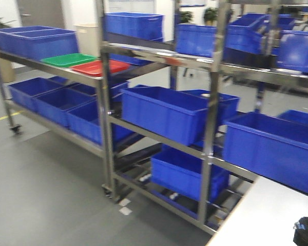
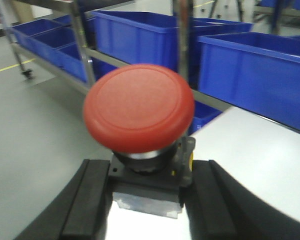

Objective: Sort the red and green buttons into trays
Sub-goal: 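Hold both buttons while the base drives to the green and red trays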

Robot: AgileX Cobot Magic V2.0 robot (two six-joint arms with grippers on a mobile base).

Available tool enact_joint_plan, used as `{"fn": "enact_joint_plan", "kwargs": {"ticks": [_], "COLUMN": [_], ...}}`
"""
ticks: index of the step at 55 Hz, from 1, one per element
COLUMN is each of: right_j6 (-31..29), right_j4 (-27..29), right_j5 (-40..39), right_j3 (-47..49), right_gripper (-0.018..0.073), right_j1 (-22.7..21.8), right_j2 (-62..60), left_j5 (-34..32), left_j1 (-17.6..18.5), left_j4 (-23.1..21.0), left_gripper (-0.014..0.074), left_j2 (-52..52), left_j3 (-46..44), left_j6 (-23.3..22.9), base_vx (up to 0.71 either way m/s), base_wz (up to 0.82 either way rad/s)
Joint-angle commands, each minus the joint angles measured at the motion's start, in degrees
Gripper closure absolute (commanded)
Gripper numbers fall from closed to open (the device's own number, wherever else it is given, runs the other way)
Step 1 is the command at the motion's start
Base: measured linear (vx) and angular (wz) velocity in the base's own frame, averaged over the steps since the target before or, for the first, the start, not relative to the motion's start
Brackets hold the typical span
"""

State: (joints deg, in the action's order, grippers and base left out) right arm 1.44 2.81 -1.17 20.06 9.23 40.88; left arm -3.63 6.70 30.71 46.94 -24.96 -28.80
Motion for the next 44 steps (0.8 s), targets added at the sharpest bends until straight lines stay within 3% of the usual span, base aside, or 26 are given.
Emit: {"fn": "enact_joint_plan", "kwargs": {"ticks": [1,44], "right_j6": [-0.54,-0.54], "right_j4": [-0.55,-0.55], "right_j5": [-5.1,-5.1], "right_j3": [1.78,1.78], "right_gripper": [0.0567,0.0567], "right_j1": [-0.2,-0.2], "right_j2": [-0.03,-0.12], "left_j5": [-4.18,-4.18], "left_j1": [0.19,0.19], "left_j4": [-0.64,-0.64], "left_gripper": [0.0599,0.0599], "left_j2": [-0.4,-0.47], "left_j3": [-1.57,-1.57], "left_j6": [-0.47,-0.47], "base_vx": [-0.05,0.04], "base_wz": [0.62,0.74]}}
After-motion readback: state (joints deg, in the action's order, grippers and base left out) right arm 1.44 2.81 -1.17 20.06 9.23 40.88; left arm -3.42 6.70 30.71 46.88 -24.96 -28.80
